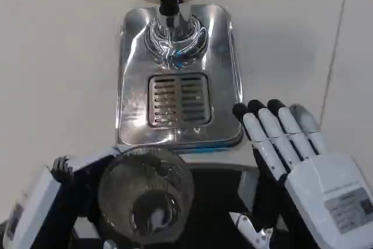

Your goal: Grasp the cup under the faucet to collect the drink, then remove the cup.

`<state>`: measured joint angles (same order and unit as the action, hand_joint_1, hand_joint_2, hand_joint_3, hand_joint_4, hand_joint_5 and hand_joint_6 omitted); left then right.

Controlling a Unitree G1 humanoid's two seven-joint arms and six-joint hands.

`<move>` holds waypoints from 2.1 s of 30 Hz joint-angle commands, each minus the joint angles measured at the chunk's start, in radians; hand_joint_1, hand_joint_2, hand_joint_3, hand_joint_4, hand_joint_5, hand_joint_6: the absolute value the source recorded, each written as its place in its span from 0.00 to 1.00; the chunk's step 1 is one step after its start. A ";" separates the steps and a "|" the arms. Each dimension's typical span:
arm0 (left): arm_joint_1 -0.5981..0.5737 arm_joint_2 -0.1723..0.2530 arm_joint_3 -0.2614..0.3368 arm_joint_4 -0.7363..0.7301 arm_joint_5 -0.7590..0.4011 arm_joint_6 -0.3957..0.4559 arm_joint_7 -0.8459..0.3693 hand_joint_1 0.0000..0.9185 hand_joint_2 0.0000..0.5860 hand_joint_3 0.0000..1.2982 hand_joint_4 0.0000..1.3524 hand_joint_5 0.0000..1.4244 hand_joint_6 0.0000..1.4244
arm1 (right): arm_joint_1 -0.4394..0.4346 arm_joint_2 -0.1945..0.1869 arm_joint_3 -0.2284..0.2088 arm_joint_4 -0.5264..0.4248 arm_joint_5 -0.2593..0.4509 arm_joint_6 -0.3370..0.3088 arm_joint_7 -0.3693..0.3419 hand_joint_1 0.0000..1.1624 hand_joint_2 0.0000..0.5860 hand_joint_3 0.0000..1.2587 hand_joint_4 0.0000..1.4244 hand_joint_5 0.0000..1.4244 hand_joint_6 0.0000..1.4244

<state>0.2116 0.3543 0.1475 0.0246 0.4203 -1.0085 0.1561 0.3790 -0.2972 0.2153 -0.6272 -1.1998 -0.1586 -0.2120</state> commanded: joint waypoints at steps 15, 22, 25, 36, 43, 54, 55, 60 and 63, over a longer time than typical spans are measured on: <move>-0.102 -0.057 0.014 0.052 -0.002 0.140 0.021 0.81 0.13 0.78 0.82 0.96 1.00 | -0.010 0.024 0.000 0.037 0.001 0.023 -0.012 0.25 0.81 0.00 0.00 0.00 0.00; -0.308 -0.047 -0.009 0.169 0.069 0.286 0.074 0.81 0.13 0.79 0.82 0.96 1.00 | 0.006 0.105 0.015 0.058 -0.017 0.098 -0.038 0.28 0.79 0.00 0.00 0.00 0.00; -0.364 -0.045 -0.026 0.218 0.091 0.302 0.102 0.81 0.13 0.79 0.83 0.96 1.00 | 0.008 0.120 0.030 0.053 -0.029 0.114 -0.033 0.29 0.79 0.00 0.00 0.00 0.00; -0.611 -0.032 -0.145 0.482 0.187 0.337 0.247 0.81 0.13 0.79 0.83 0.96 1.00 | 0.038 0.134 0.049 -0.002 -0.057 0.149 0.003 0.30 0.79 0.00 0.00 0.00 0.00; -0.769 -0.042 -0.189 0.691 0.154 0.370 0.268 0.81 0.13 0.79 0.83 0.96 1.00 | 0.074 0.121 0.033 -0.067 -0.046 0.142 0.040 0.30 0.79 0.00 0.00 0.00 0.00; -0.936 -0.061 -0.235 0.929 0.114 0.387 0.311 0.81 0.13 0.77 0.81 0.96 1.00 | 0.103 0.132 0.015 -0.097 -0.049 0.143 0.055 0.30 0.79 0.00 0.00 0.00 0.00; -0.942 -0.061 -0.238 0.940 0.111 0.385 0.314 0.81 0.13 0.77 0.81 0.95 1.00 | 0.102 0.133 0.014 -0.095 -0.049 0.143 0.054 0.30 0.79 0.00 0.00 0.00 0.00; -0.950 -0.052 -0.280 0.954 0.143 0.368 0.355 0.79 0.09 0.74 0.77 0.93 1.00 | 0.092 0.141 0.009 -0.083 -0.051 0.150 0.056 0.30 0.80 0.00 0.00 0.00 0.00; -0.945 -0.040 -0.316 0.948 0.165 0.363 0.384 0.72 0.01 0.61 0.64 0.81 0.90 | 0.072 0.149 0.018 -0.070 -0.060 0.155 0.062 0.29 0.79 0.00 0.00 0.00 0.00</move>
<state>-0.7363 0.2997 -0.1458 0.9702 0.5728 -0.6273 0.5213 0.4571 -0.1573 0.2275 -0.7112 -1.2540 -0.0100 -0.1615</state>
